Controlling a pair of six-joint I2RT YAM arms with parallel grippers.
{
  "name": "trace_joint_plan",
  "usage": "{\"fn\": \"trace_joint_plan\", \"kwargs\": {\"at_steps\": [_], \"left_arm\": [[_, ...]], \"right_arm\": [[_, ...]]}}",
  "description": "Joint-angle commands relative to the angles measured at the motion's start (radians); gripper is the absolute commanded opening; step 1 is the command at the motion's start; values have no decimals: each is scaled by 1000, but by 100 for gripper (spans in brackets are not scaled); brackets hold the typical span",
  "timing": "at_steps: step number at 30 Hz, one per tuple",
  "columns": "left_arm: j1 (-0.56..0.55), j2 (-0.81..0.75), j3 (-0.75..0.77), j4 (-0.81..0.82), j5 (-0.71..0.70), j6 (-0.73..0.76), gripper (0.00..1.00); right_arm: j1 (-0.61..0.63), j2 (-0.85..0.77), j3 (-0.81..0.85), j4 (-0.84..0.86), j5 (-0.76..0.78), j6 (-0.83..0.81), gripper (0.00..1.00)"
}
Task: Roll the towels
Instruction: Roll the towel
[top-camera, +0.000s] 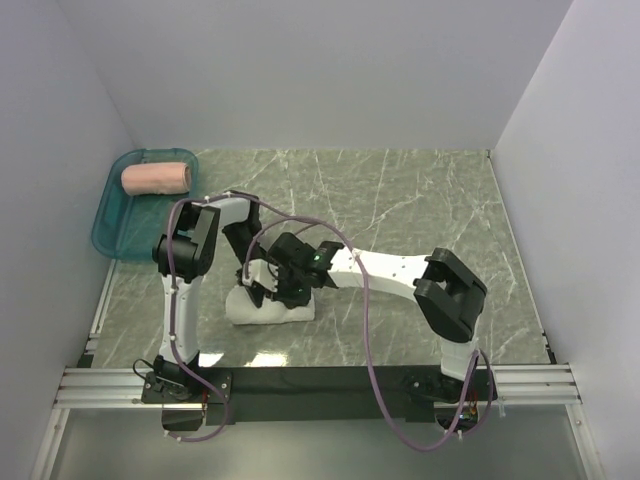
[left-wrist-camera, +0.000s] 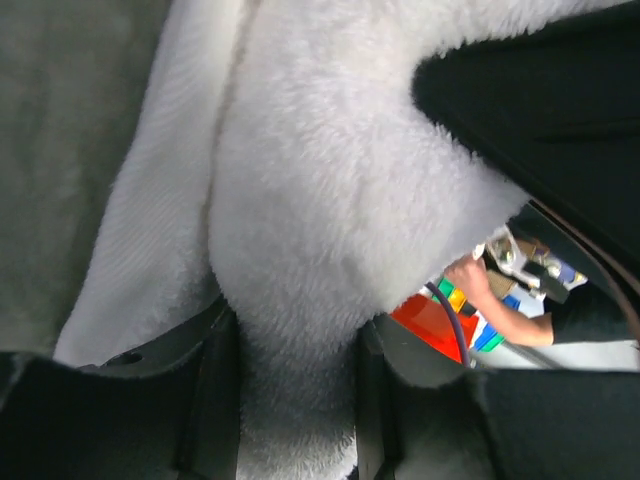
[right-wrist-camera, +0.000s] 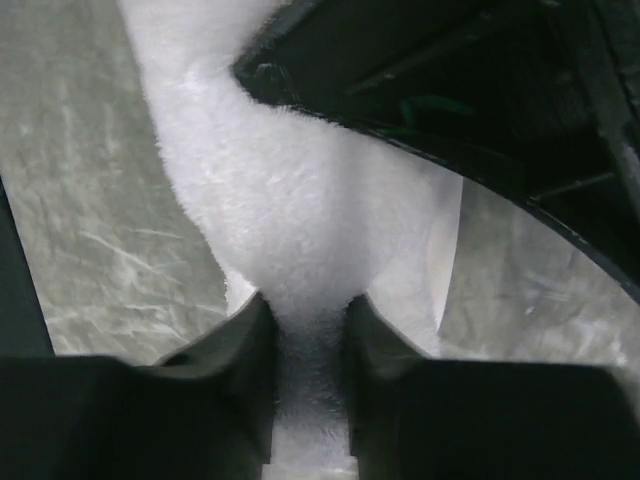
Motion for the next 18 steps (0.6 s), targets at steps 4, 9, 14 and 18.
{"fn": "trace_joint_plan", "kwargs": {"at_steps": [4, 9, 14, 18], "left_arm": [[121, -58, 55, 191, -34, 56, 49], [218, -163, 142, 148, 88, 79, 63], [304, -286, 190, 200, 146, 28, 64], [390, -461, 155, 278, 164, -4, 67]], "right_arm": [[-91, 91, 47, -142, -249, 10, 0], [-141, 145, 97, -242, -343, 2, 0], [-177, 214, 158, -308, -387, -2, 0], [-221, 306, 231, -386, -461, 5, 0]]}}
